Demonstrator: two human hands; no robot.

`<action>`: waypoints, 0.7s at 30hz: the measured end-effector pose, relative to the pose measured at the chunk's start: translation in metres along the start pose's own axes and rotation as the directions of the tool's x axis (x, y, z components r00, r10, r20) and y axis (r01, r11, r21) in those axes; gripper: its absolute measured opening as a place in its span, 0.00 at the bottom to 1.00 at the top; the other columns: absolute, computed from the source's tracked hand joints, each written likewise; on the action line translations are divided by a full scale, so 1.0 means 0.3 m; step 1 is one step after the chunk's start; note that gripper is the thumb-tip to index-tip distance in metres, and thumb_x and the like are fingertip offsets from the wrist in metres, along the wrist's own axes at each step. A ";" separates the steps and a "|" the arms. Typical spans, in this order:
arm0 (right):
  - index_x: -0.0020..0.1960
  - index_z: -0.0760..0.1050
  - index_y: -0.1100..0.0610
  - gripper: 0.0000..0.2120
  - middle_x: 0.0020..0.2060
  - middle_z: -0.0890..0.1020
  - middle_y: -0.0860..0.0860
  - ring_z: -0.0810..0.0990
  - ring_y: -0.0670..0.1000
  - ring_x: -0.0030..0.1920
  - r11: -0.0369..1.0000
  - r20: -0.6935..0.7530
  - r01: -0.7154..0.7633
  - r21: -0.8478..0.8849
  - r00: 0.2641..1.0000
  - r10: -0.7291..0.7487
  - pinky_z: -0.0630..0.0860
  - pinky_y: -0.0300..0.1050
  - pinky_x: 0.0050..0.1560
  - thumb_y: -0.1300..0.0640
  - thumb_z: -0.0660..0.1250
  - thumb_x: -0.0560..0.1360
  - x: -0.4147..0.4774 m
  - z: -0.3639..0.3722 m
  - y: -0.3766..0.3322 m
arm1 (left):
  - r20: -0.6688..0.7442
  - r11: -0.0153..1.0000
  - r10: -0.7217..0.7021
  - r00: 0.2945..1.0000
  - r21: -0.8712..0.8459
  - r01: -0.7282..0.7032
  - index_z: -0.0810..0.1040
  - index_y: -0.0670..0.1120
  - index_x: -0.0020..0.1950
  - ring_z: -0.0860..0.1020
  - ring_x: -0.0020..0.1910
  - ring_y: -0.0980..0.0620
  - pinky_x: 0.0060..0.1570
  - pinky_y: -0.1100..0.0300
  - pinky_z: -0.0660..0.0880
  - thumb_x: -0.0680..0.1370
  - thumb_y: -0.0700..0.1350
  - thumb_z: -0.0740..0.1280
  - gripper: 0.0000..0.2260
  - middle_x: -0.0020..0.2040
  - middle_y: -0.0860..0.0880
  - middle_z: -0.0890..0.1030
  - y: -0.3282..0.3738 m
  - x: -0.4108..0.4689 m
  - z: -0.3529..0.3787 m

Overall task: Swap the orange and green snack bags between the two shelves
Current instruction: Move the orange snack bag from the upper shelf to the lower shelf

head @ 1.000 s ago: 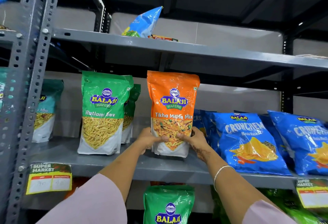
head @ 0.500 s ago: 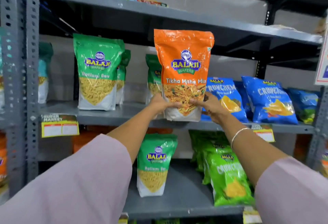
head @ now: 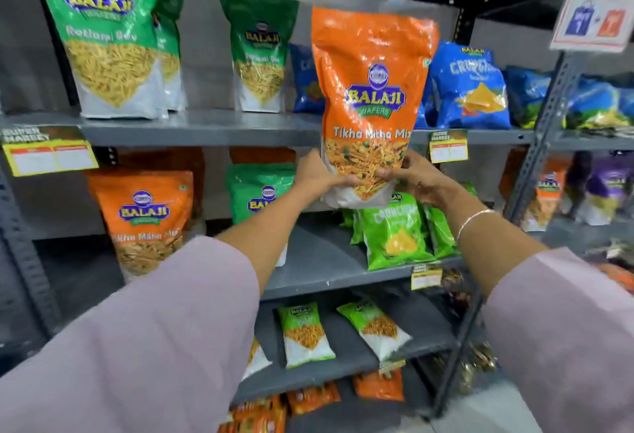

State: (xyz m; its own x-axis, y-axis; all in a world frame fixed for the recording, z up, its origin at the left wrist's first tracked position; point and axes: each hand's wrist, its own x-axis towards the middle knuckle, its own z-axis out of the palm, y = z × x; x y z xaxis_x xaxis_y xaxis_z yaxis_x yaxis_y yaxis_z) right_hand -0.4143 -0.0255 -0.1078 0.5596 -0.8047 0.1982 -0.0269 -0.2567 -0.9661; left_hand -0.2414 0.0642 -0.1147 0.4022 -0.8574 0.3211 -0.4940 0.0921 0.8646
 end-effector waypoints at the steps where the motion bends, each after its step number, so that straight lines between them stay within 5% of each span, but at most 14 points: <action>1: 0.58 0.71 0.55 0.21 0.51 0.80 0.51 0.79 0.53 0.53 1.000 -0.004 -0.024 0.005 1.000 0.024 0.77 0.49 0.52 0.68 0.70 0.68 -0.007 -0.001 0.044 | 0.011 1.000 -0.025 1.000 0.011 0.025 0.74 0.40 0.63 0.78 0.61 0.45 0.53 0.59 0.73 0.60 0.48 0.81 0.35 0.62 0.43 0.80 -0.035 -0.010 0.027; 4: 0.60 0.70 0.59 0.26 0.55 0.79 0.56 0.77 0.56 0.57 0.996 -0.004 -0.080 0.045 0.997 0.080 0.78 0.43 0.47 0.72 0.71 0.65 -0.018 0.015 0.173 | 0.074 0.994 -0.105 0.992 -0.009 0.106 0.74 0.40 0.62 0.78 0.61 0.45 0.52 0.60 0.72 0.61 0.43 0.80 0.32 0.61 0.42 0.80 -0.143 -0.039 0.092; 8: 0.57 0.69 0.59 0.26 0.50 0.80 0.55 0.77 0.58 0.57 0.982 0.004 -0.166 0.092 0.986 0.166 0.76 0.48 0.53 0.76 0.70 0.64 -0.010 0.054 0.322 | 0.088 0.977 -0.215 0.973 0.031 0.213 0.72 0.41 0.63 0.79 0.59 0.44 0.55 0.57 0.74 0.58 0.46 0.82 0.37 0.61 0.42 0.80 -0.293 -0.044 0.151; 14: 0.58 0.69 0.56 0.28 0.58 0.77 0.61 0.75 0.62 0.62 0.962 0.025 -0.255 0.101 0.967 0.254 0.72 0.60 0.63 0.74 0.72 0.63 0.096 0.069 0.518 | 0.067 0.964 -0.268 0.961 0.017 0.267 0.71 0.42 0.64 0.78 0.60 0.45 0.56 0.58 0.73 0.59 0.42 0.81 0.37 0.60 0.44 0.80 -0.463 0.010 0.221; 17: 0.62 0.67 0.61 0.31 0.59 0.77 0.62 0.75 0.62 0.62 0.953 0.030 -0.295 0.074 0.955 0.294 0.71 0.61 0.64 0.74 0.72 0.62 0.164 0.075 0.584 | 0.043 0.959 -0.284 0.958 0.028 0.283 0.70 0.41 0.64 0.78 0.61 0.44 0.57 0.56 0.73 0.58 0.42 0.82 0.38 0.61 0.42 0.80 -0.529 0.057 0.250; 21: 0.55 0.69 0.59 0.25 0.56 0.78 0.60 0.75 0.61 0.60 0.953 0.052 -0.296 0.061 0.955 0.293 0.71 0.59 0.64 0.75 0.71 0.63 0.258 0.086 0.653 | 0.008 0.959 -0.283 0.959 0.022 0.283 0.70 0.40 0.65 0.77 0.61 0.44 0.55 0.59 0.71 0.60 0.39 0.80 0.36 0.62 0.41 0.79 -0.607 0.125 0.284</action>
State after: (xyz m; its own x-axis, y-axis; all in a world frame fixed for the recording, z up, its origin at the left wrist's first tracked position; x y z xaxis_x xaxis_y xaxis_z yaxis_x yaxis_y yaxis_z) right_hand -0.3550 -0.1241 -0.2859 0.5694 -0.8156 -0.1027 -0.1405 0.0265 -0.9897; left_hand -0.2021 -0.0281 -0.2930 0.5195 -0.8524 0.0599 -0.3764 -0.1653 0.9116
